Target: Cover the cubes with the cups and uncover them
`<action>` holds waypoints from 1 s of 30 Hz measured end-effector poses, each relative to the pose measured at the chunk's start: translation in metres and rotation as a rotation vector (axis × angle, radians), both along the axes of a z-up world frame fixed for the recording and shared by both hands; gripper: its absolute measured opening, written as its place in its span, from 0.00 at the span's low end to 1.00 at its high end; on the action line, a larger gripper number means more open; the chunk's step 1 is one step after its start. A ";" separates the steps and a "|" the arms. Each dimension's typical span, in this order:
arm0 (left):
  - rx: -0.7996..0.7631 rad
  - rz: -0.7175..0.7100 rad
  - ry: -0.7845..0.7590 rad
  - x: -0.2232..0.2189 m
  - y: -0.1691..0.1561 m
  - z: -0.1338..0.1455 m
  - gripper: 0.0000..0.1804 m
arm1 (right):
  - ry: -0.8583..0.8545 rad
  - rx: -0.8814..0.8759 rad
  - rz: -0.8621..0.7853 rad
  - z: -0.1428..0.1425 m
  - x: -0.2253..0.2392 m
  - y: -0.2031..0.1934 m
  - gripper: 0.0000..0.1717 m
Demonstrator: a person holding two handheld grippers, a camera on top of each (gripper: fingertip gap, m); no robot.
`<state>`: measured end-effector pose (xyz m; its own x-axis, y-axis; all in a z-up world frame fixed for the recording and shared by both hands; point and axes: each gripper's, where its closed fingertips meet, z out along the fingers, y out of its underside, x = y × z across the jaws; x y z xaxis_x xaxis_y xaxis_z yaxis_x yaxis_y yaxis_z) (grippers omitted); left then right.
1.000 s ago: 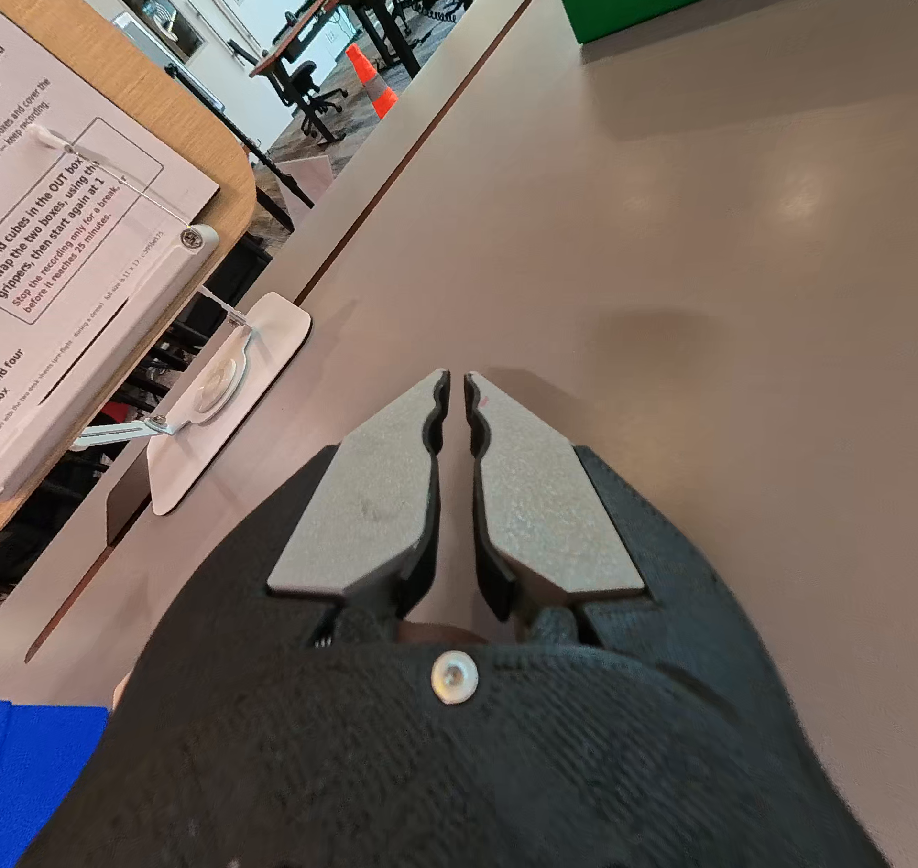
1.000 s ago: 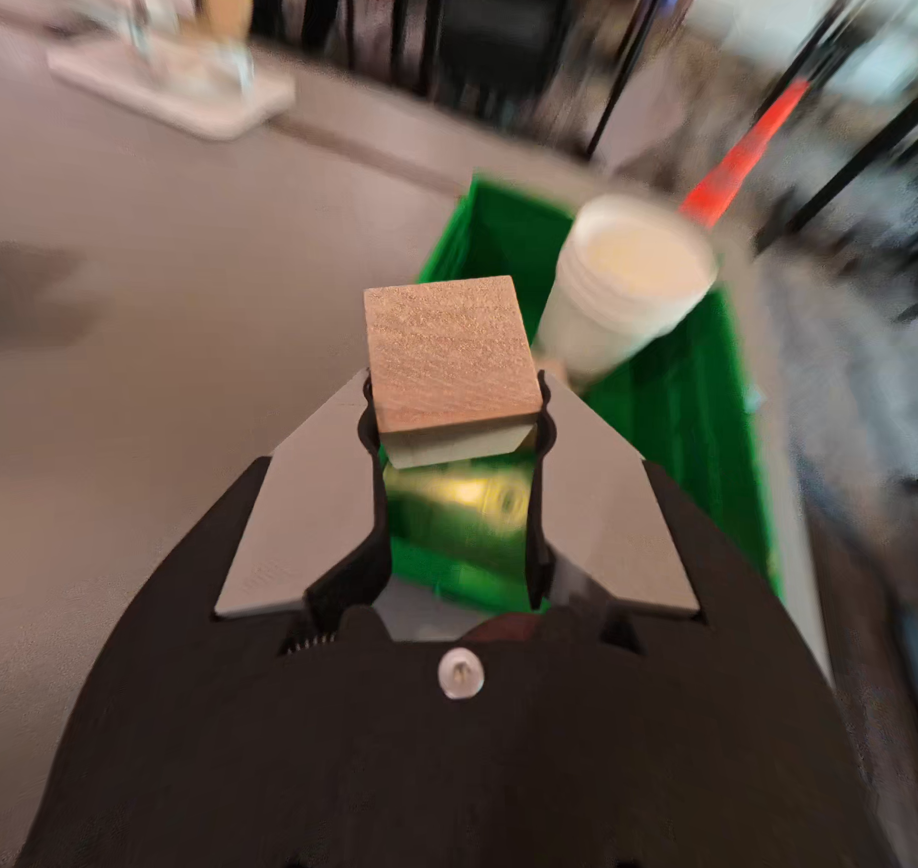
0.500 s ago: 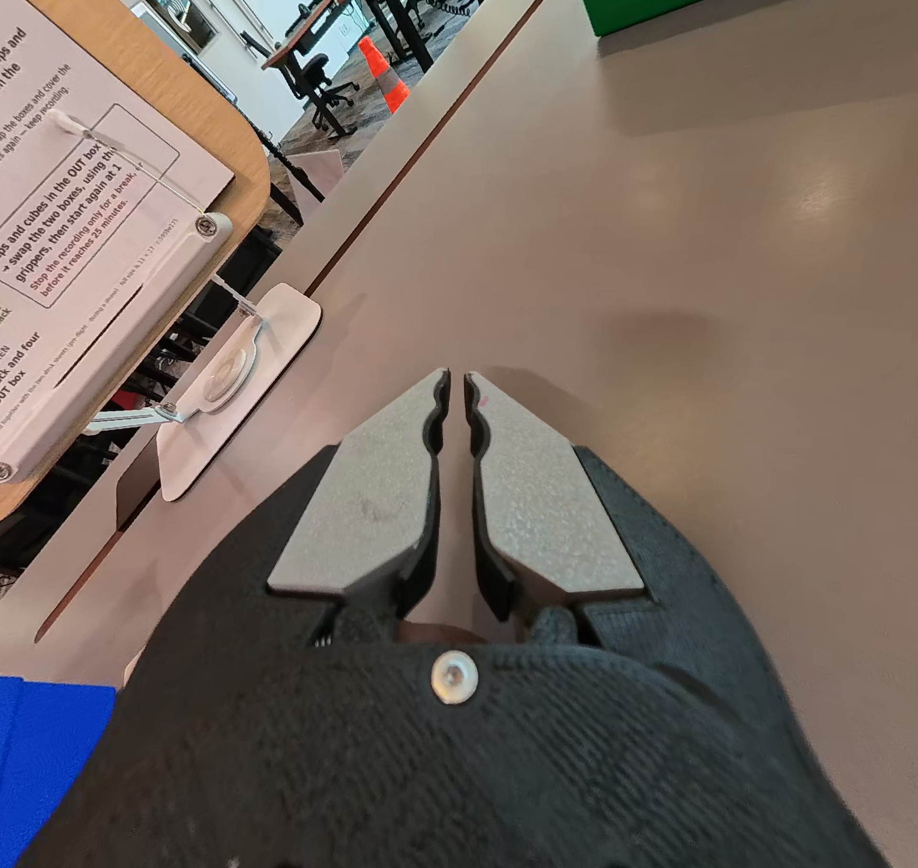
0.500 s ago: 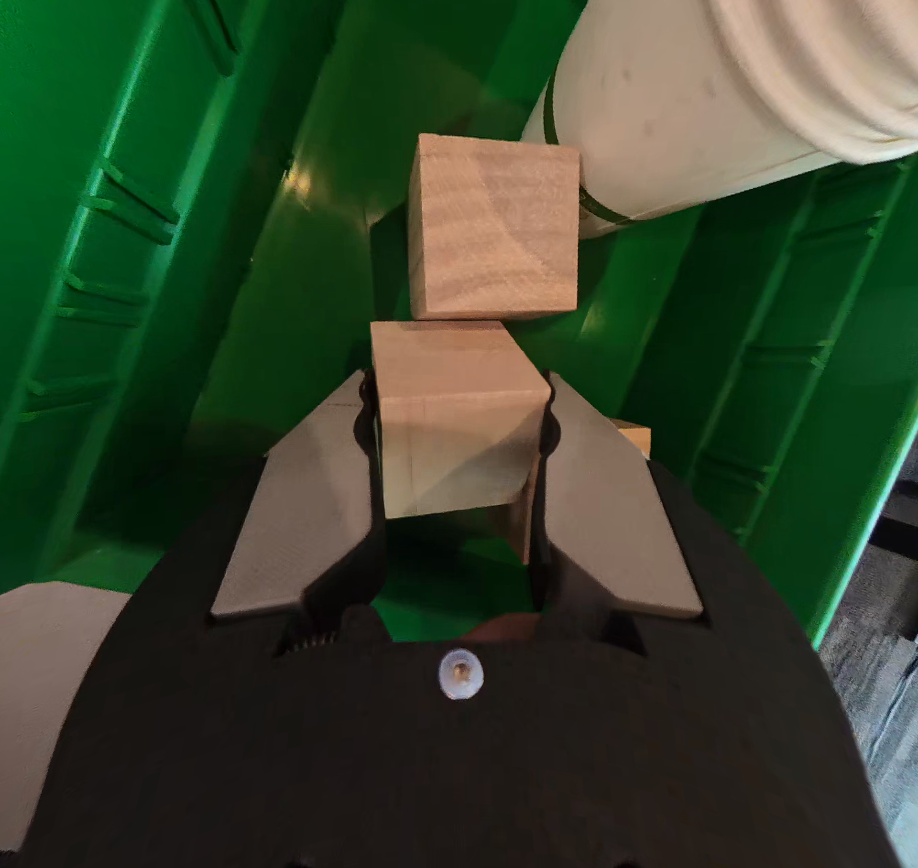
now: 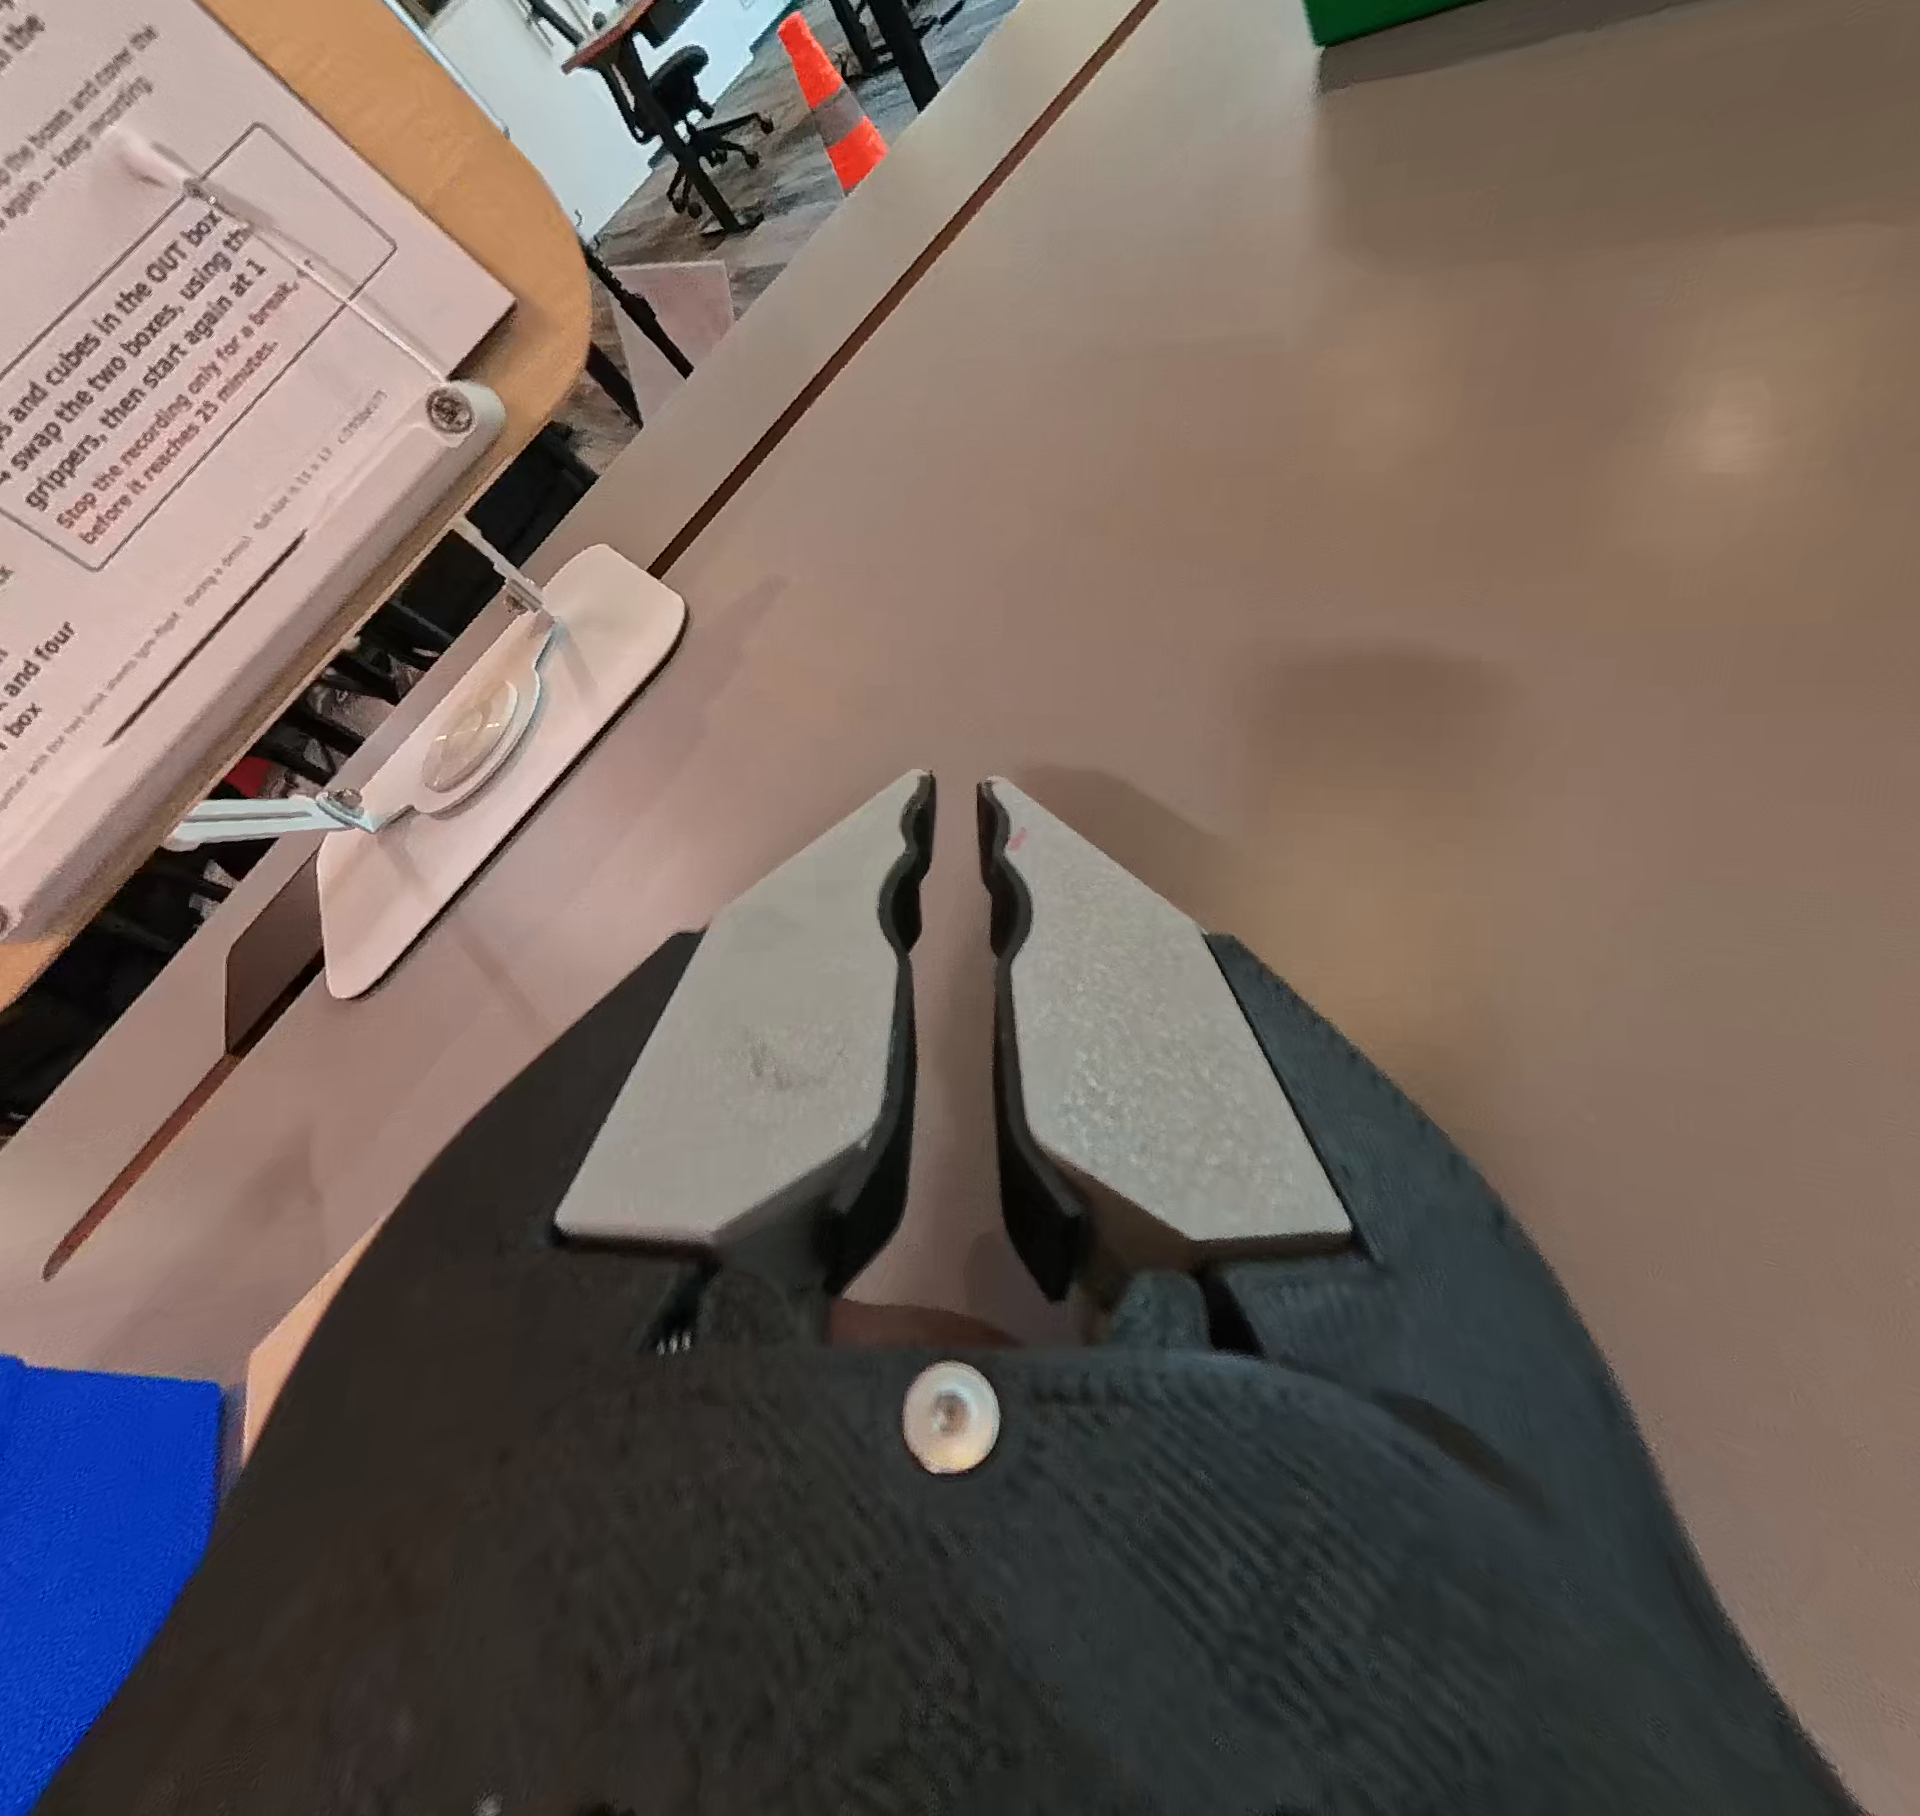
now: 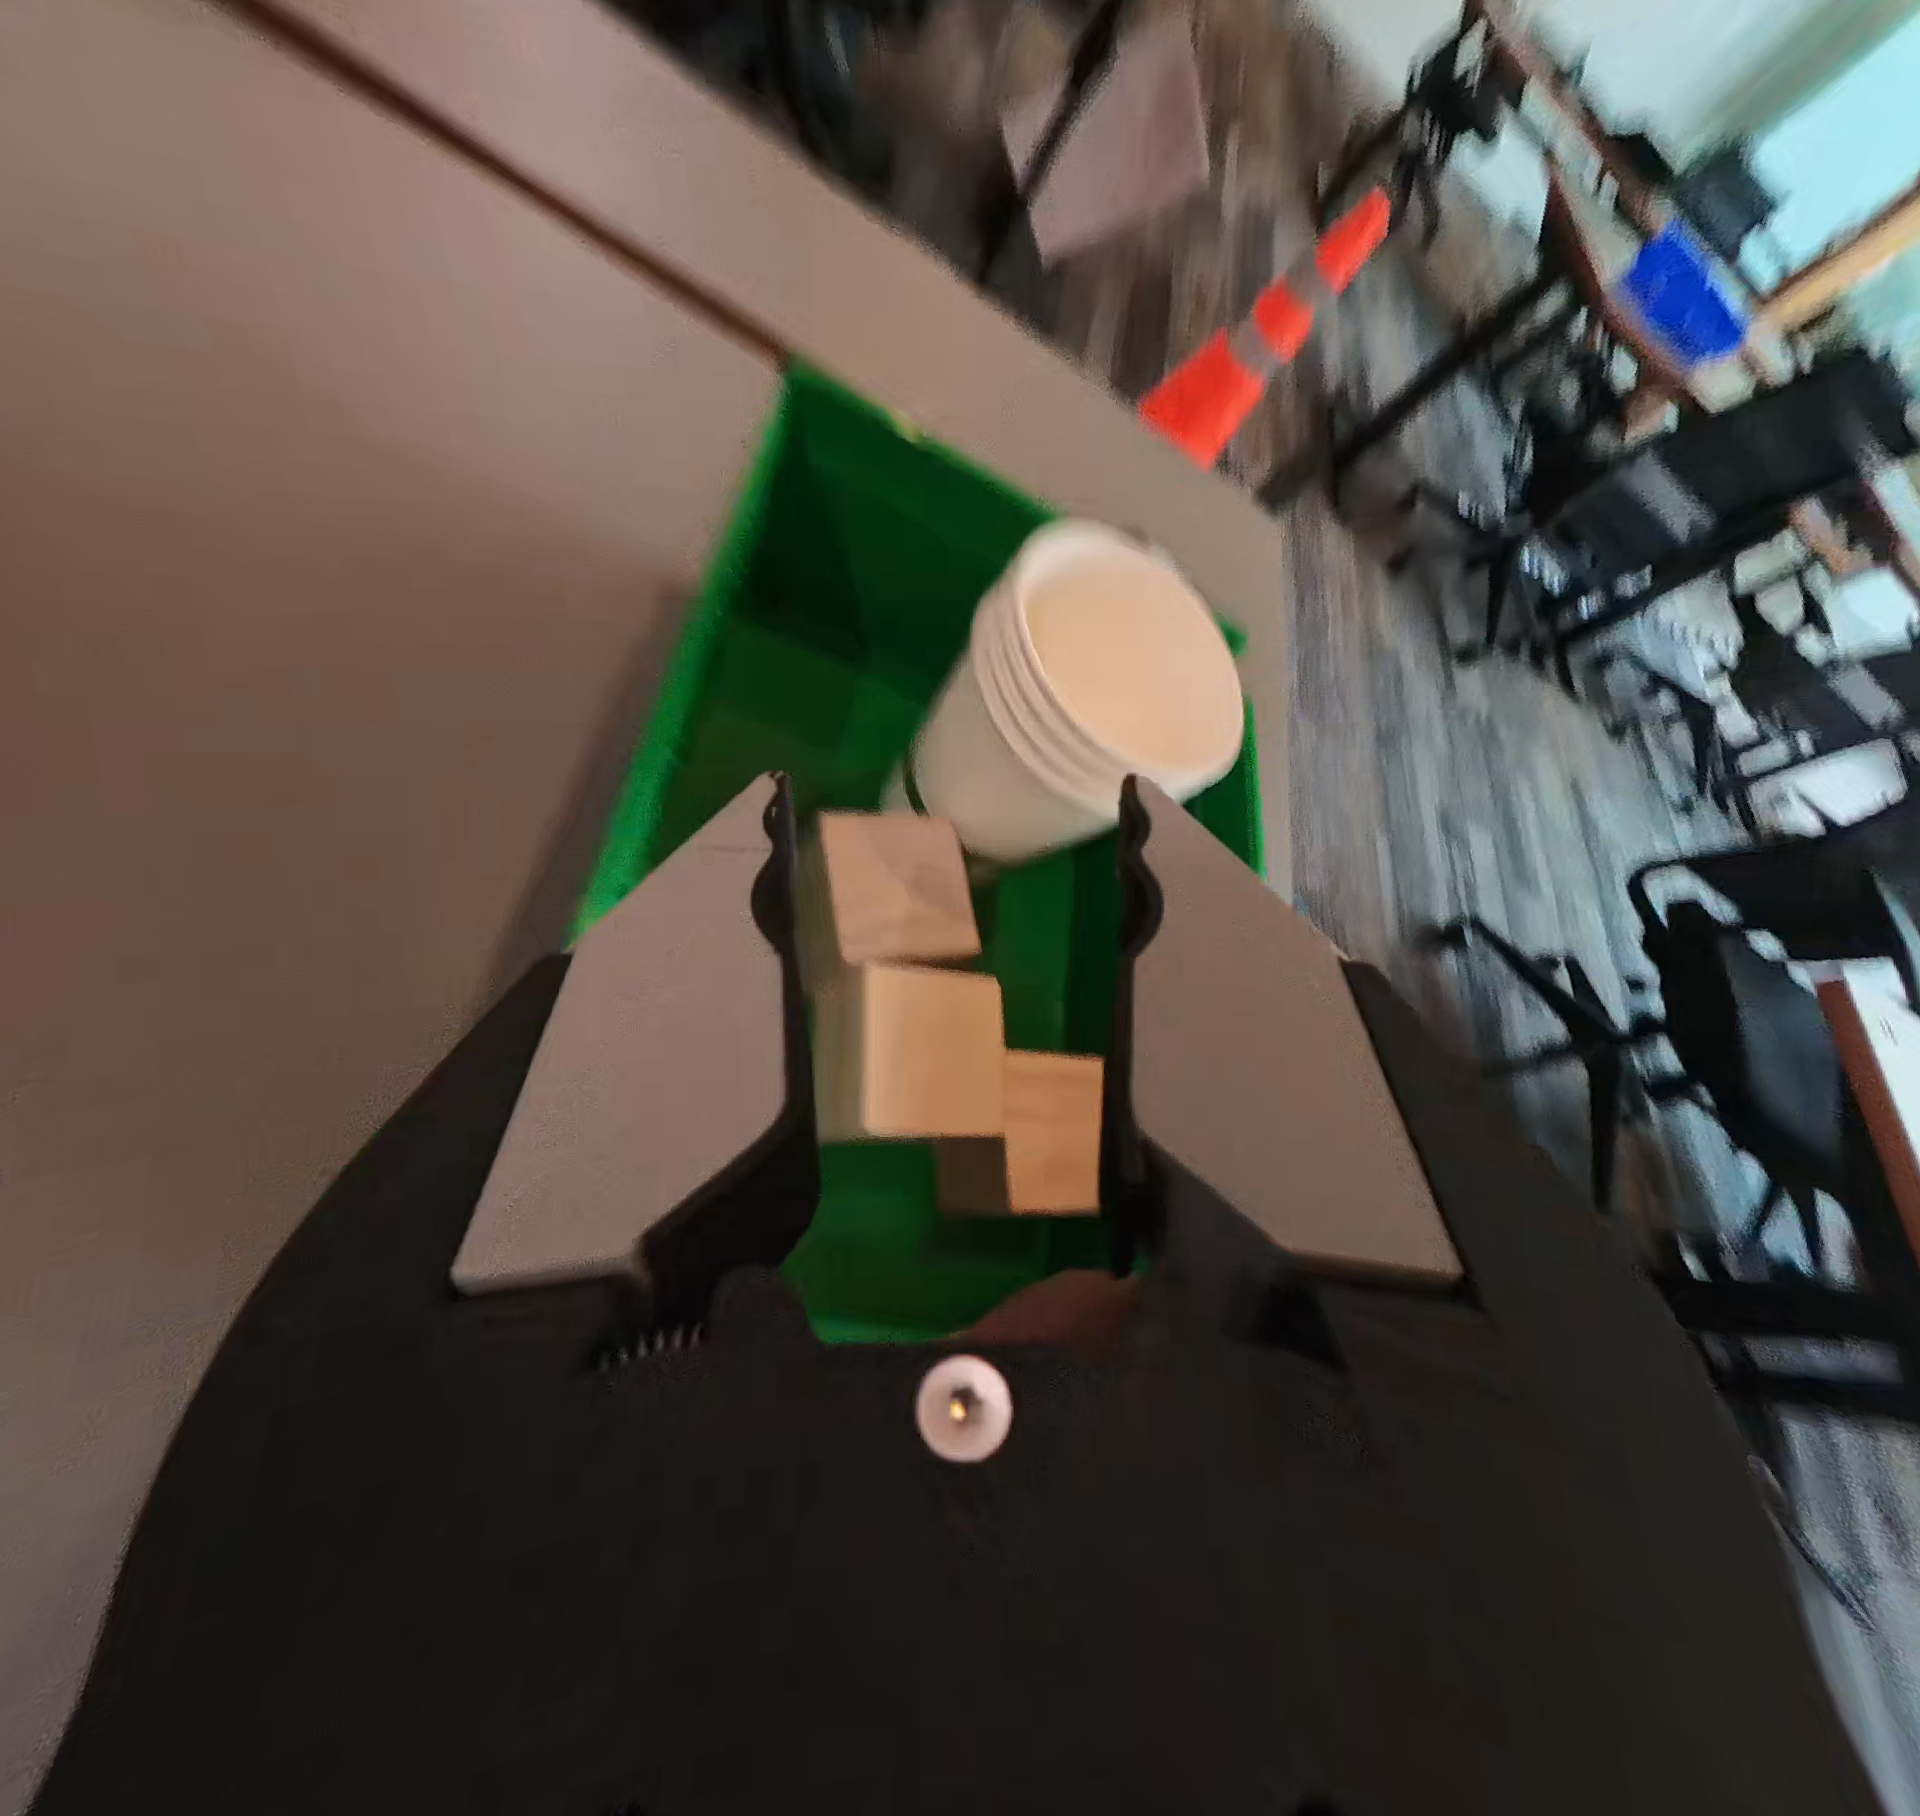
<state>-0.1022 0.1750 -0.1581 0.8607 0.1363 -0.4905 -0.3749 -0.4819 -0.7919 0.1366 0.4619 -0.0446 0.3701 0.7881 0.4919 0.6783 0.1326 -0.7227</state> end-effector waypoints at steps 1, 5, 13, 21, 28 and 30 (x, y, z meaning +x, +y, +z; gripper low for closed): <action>0.004 0.012 -0.012 -0.002 0.000 0.000 0.05 | 0.081 0.014 0.062 0.020 -0.012 -0.023 0.36; 0.048 0.084 -0.074 -0.016 -0.004 0.006 0.23 | 0.340 -0.032 0.434 0.058 -0.072 -0.144 0.38; 0.270 0.384 -0.240 -0.076 -0.043 0.033 0.53 | 0.221 -0.311 0.579 -0.082 -0.202 -0.230 0.67; 0.261 0.583 -0.332 -0.118 -0.091 0.035 0.58 | 0.225 -0.265 0.496 -0.112 -0.221 -0.212 0.70; 0.075 0.625 -0.443 -0.128 -0.100 -0.015 0.52 | 0.233 -0.394 0.486 -0.115 -0.215 -0.205 0.71; -0.016 0.630 -0.495 -0.128 -0.104 -0.034 0.48 | 0.232 -0.383 0.483 -0.115 -0.214 -0.205 0.69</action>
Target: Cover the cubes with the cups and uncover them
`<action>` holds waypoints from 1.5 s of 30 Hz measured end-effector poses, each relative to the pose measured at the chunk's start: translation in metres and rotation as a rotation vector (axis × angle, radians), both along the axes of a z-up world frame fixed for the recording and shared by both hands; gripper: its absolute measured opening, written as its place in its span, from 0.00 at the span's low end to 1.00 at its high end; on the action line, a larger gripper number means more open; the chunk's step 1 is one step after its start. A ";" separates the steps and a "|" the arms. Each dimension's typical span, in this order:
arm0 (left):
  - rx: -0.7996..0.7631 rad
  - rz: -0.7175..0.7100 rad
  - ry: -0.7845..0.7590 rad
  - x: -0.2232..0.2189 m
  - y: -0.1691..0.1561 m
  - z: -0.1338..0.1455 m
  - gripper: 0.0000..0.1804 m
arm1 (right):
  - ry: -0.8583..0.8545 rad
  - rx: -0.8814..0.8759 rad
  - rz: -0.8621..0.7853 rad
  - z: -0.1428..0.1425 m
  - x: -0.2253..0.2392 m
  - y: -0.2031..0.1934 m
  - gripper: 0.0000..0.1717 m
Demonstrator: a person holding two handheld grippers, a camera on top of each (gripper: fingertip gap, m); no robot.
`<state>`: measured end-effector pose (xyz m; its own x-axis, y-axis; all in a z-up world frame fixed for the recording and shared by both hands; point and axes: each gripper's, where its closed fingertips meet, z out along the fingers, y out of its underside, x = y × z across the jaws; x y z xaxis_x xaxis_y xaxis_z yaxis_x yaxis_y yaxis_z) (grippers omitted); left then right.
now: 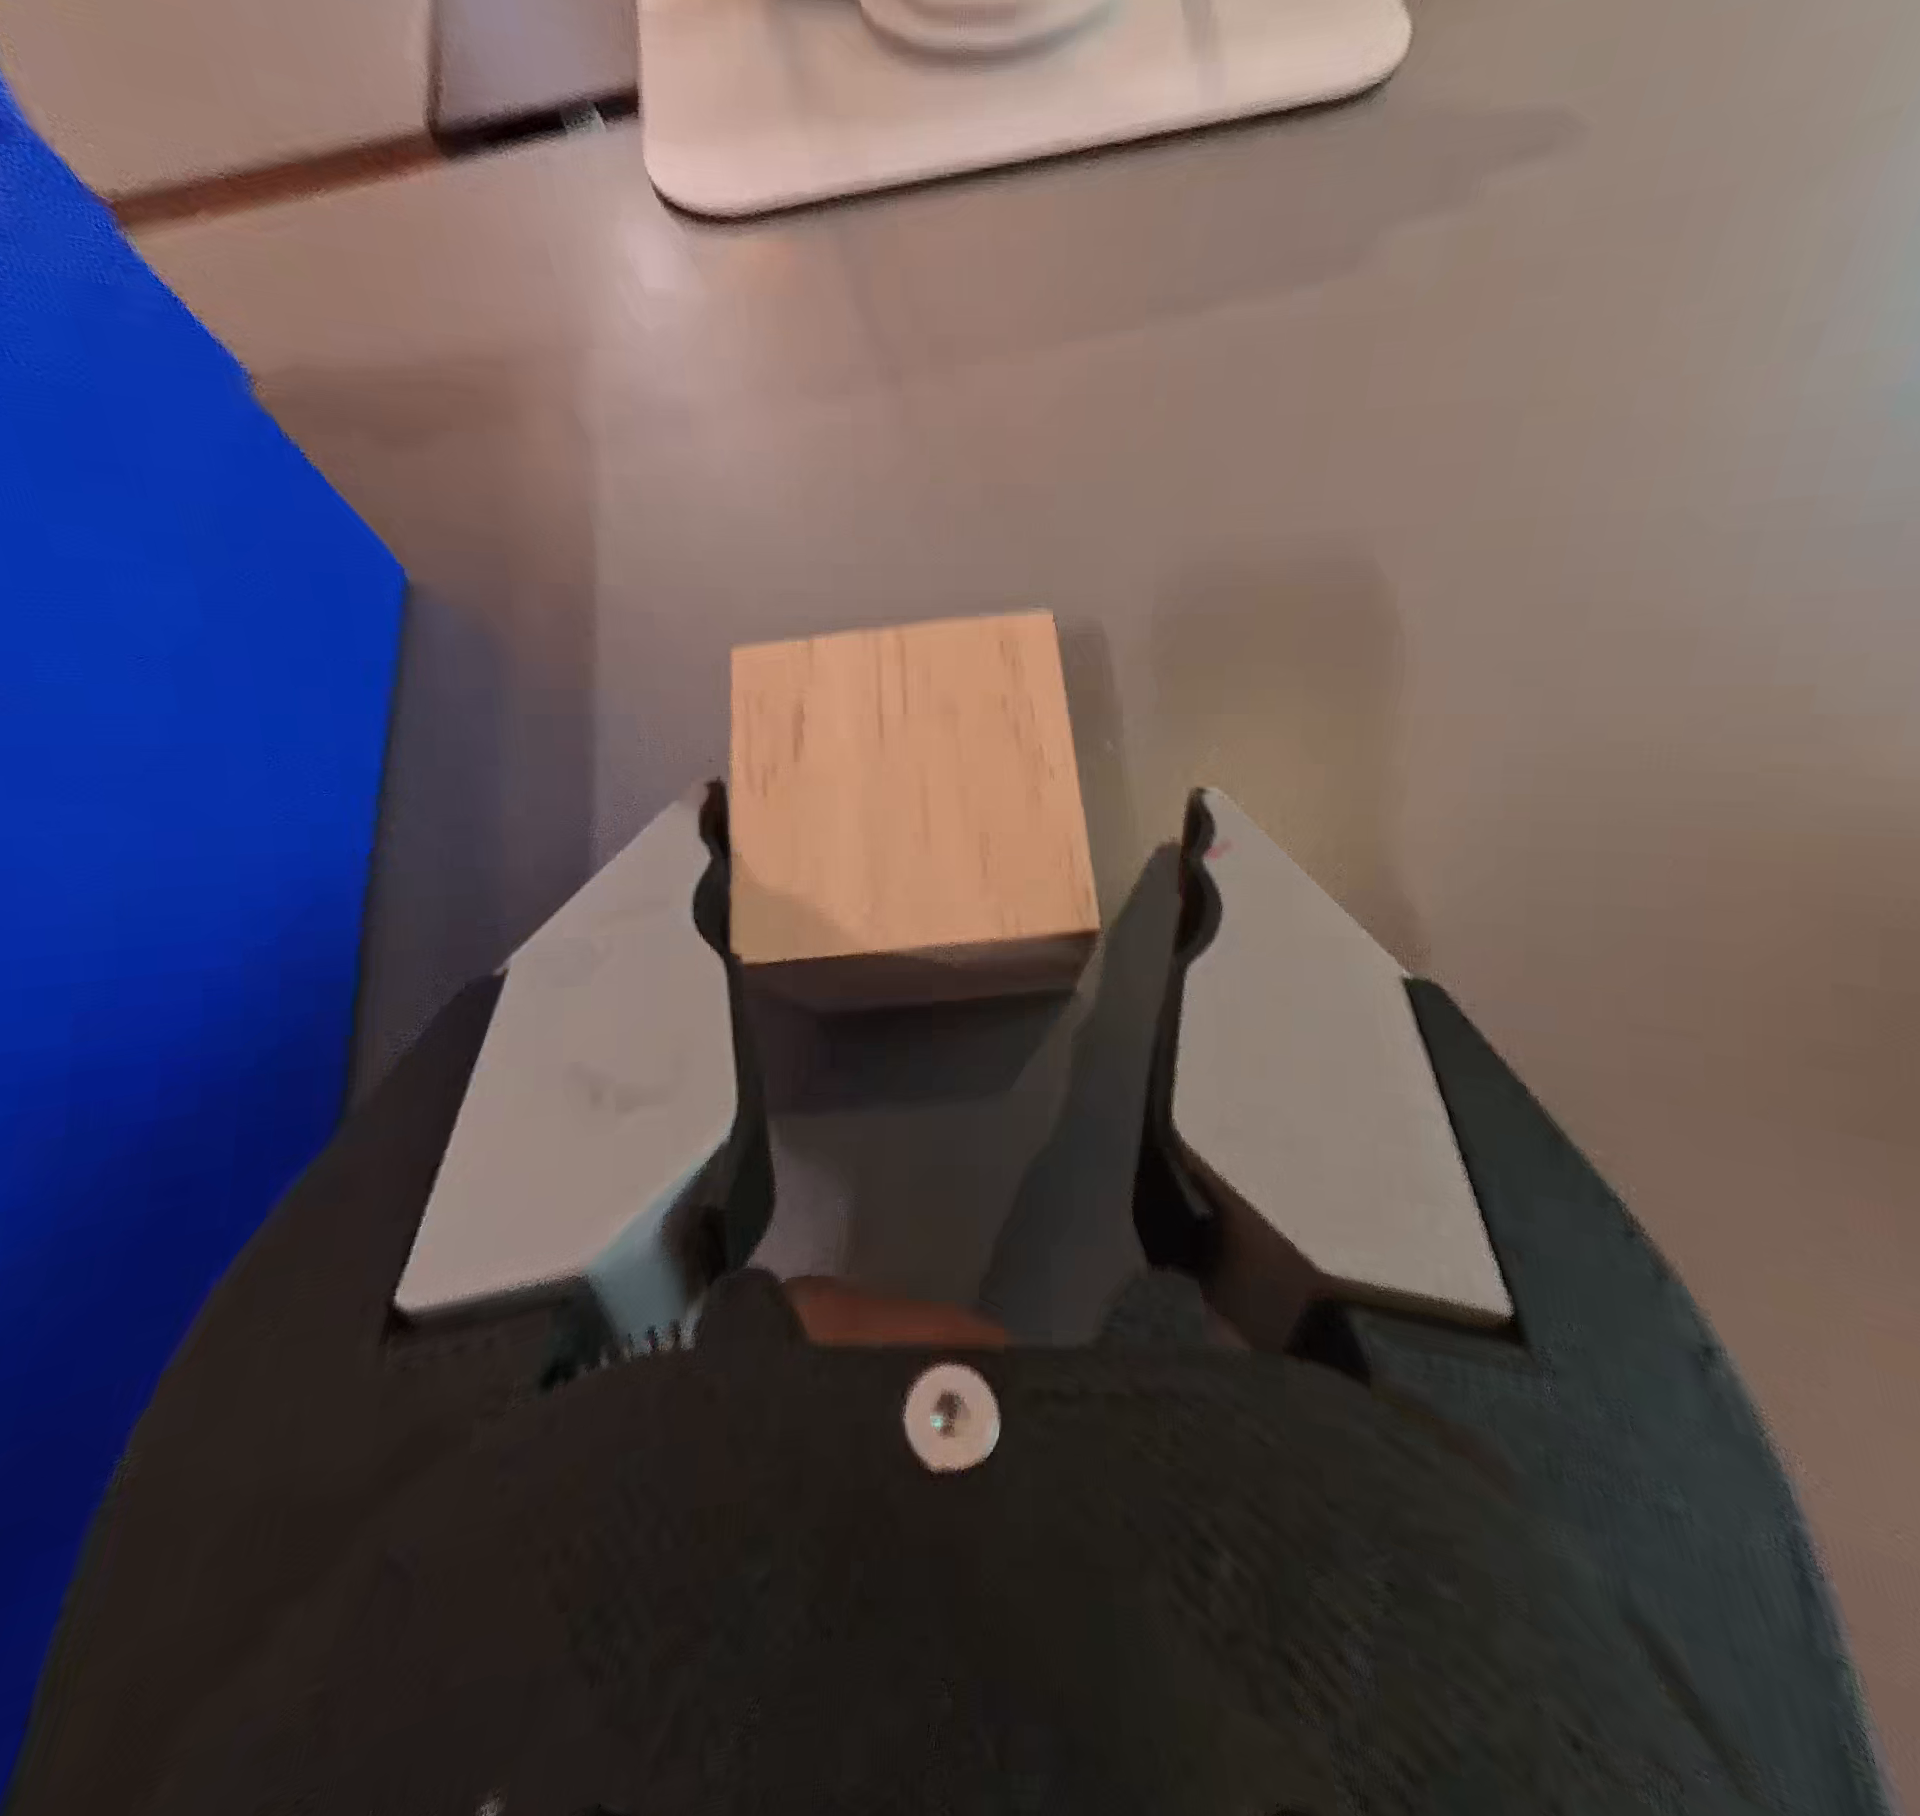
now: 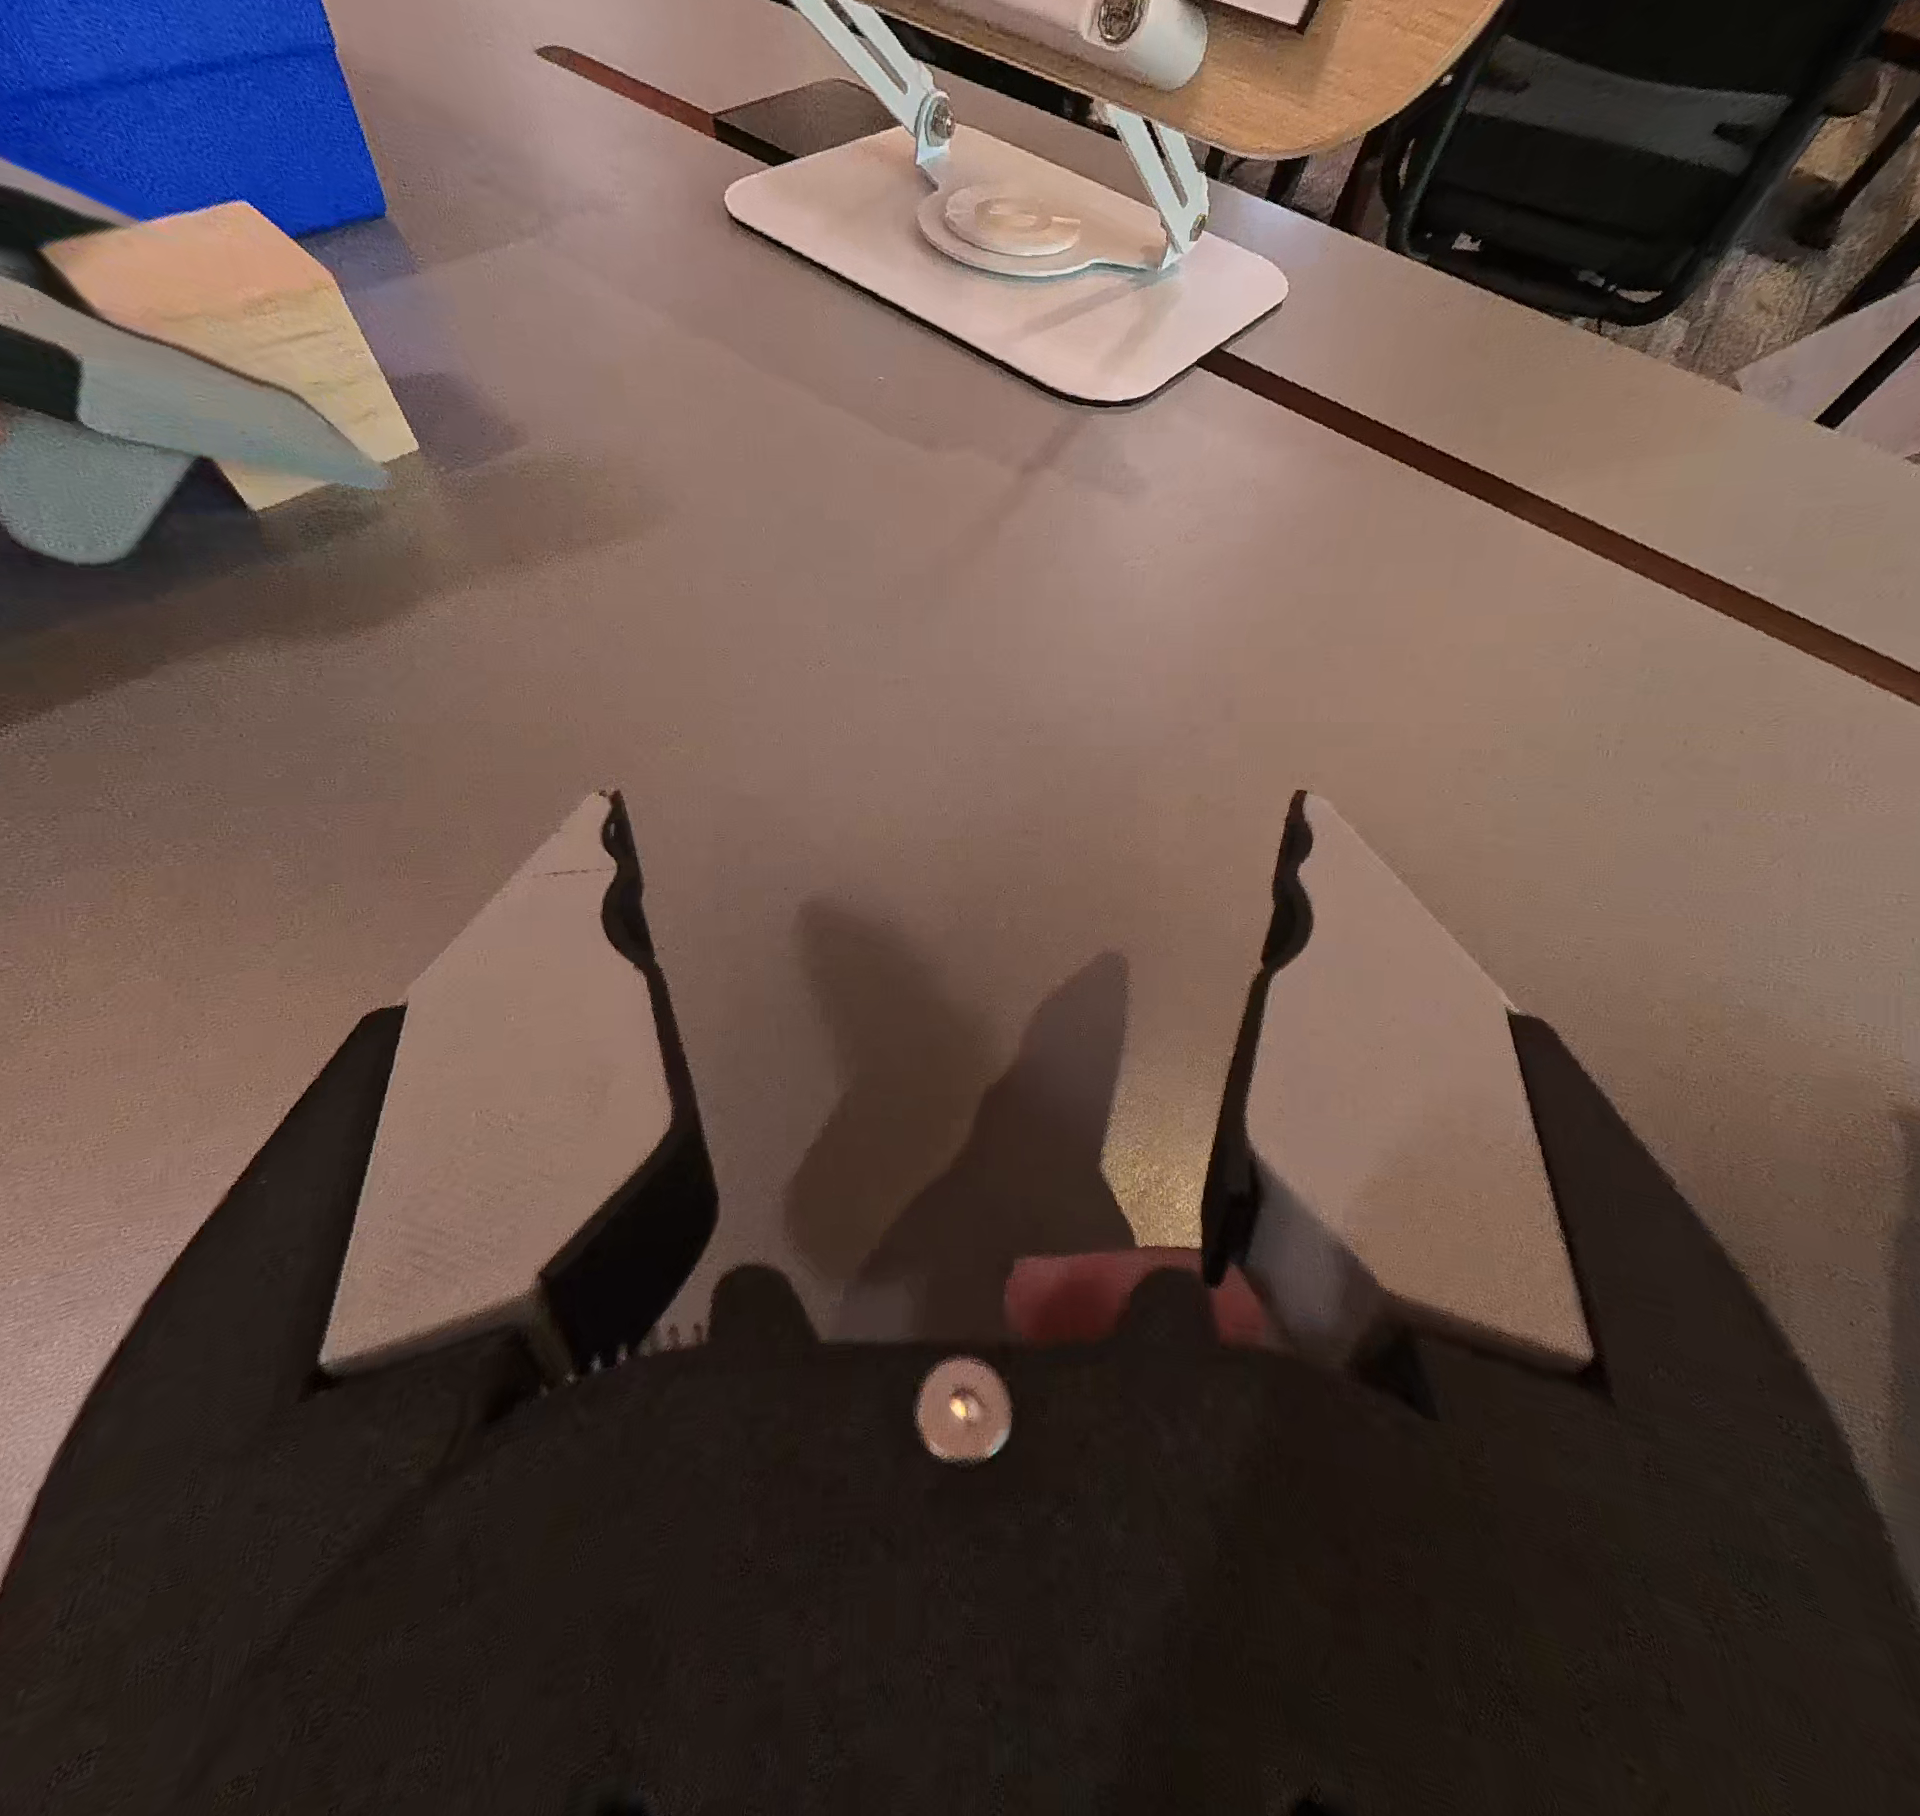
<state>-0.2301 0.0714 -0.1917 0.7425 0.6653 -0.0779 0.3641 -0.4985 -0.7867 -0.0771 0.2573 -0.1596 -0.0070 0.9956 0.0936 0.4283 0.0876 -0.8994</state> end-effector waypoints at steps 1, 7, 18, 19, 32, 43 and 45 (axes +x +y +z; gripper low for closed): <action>-0.003 -0.012 -0.053 0.002 0.000 -0.006 0.47 | 0.001 0.010 -0.002 0.000 0.001 0.000 0.67; 0.087 -0.091 -0.110 0.007 0.006 -0.001 0.38 | 0.012 0.010 0.055 0.002 0.004 -0.012 0.60; 0.295 -0.679 0.694 0.134 0.082 0.098 0.38 | 0.118 -0.709 0.439 0.041 0.018 -0.080 0.64; 0.290 -0.702 0.722 0.144 0.085 0.097 0.38 | 0.124 -0.771 0.470 0.047 0.020 -0.083 0.63; 0.266 -1.014 0.671 0.212 0.103 0.067 0.37 | 0.138 -0.796 0.641 0.057 0.033 -0.119 0.37; 0.198 -0.991 0.721 0.205 0.105 0.054 0.37 | 0.101 -0.686 0.598 0.043 0.030 -0.116 0.36; 0.195 -1.002 0.733 0.207 0.105 0.054 0.38 | 0.101 -0.694 0.599 0.043 0.031 -0.117 0.36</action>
